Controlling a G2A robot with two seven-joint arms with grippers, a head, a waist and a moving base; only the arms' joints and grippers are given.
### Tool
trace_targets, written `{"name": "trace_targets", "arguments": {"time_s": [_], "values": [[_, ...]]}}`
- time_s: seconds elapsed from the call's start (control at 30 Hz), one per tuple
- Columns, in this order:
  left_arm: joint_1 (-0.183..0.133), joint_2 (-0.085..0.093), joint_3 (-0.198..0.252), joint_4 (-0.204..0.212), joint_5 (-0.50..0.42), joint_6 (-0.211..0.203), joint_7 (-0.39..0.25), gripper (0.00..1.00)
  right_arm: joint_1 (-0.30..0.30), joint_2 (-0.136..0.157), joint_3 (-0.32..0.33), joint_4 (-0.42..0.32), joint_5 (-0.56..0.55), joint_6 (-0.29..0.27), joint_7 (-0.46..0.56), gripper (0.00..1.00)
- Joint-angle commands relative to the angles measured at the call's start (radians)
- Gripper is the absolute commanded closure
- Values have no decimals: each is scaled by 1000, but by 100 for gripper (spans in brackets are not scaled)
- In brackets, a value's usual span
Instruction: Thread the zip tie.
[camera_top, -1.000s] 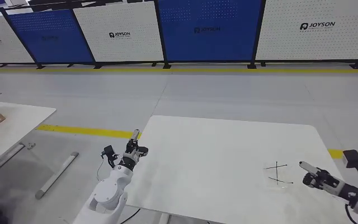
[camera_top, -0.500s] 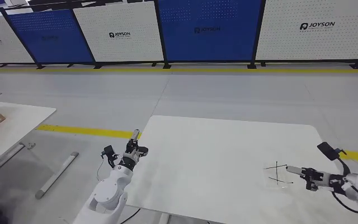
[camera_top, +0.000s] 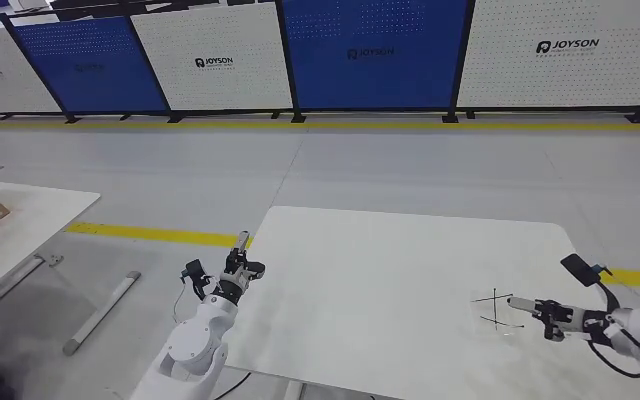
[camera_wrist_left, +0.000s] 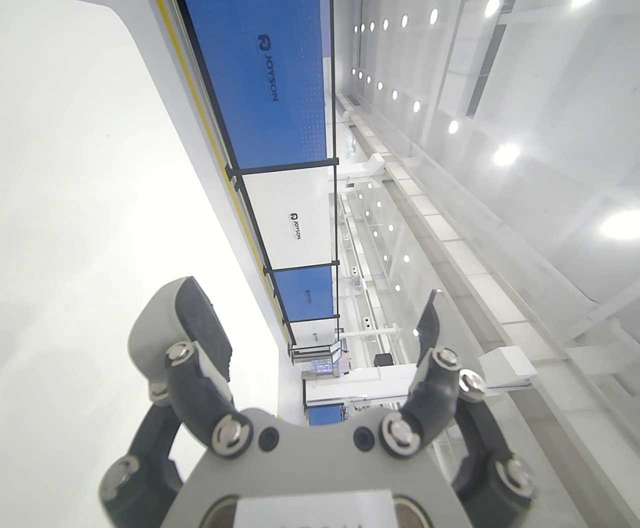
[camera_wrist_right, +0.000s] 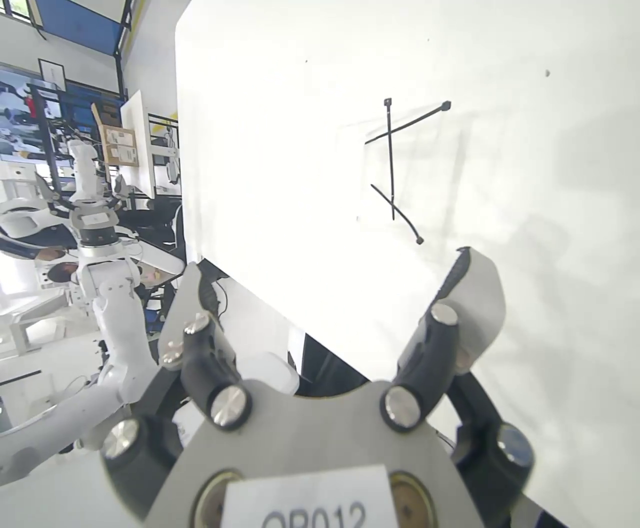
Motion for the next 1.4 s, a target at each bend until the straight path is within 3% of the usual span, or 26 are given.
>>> {"name": "trace_targets", "arguments": {"time_s": [0.0,0.1,0.13,0.17,0.23,0.3,0.37,0.47,0.6,1.0,1.1,1.17,1.27,1.37], "values": [[0,0,0,0,0,0,0,0,0,0,0,0,0,0,0,0],[0,0,0,0,0,0,0,0,0,0,0,0,0,0,0,0],[0,0,0,0,0,0,0,0,-2,2,-15,-16,-5,-26,0,0],[0,0,0,0,0,0,0,0,-3,15,-43,-22,-30,-68,0,0],[0,0,0,0,0,0,0,0,7,38,-70,-23,-35,-73,0,0],[0,0,0,0,0,0,0,0,23,71,-133,-23,-56,-52,0,0],[0,0,0,0,0,0,0,0,68,104,-196,-8,-14,17,0,0],[0,0,0,0,0,0,0,0,129,147,-277,12,-20,66,0,0],[0,0,0,0,0,0,0,0,225,189,-415,80,11,84,0,0],[0,0,0,0,0,0,0,0,225,189,-415,80,11,84,0,0],[0,0,0,0,0,0,0,0,235,190,-413,129,16,64,0,0],[0,0,0,0,0,0,0,0,248,190,-440,143,6,63,0,0],[0,0,0,0,0,0,0,0,313,191,-532,193,40,78,0,0],[0,0,0,0,0,0,0,0,321,191,-539,199,46,76,0,0]]}}
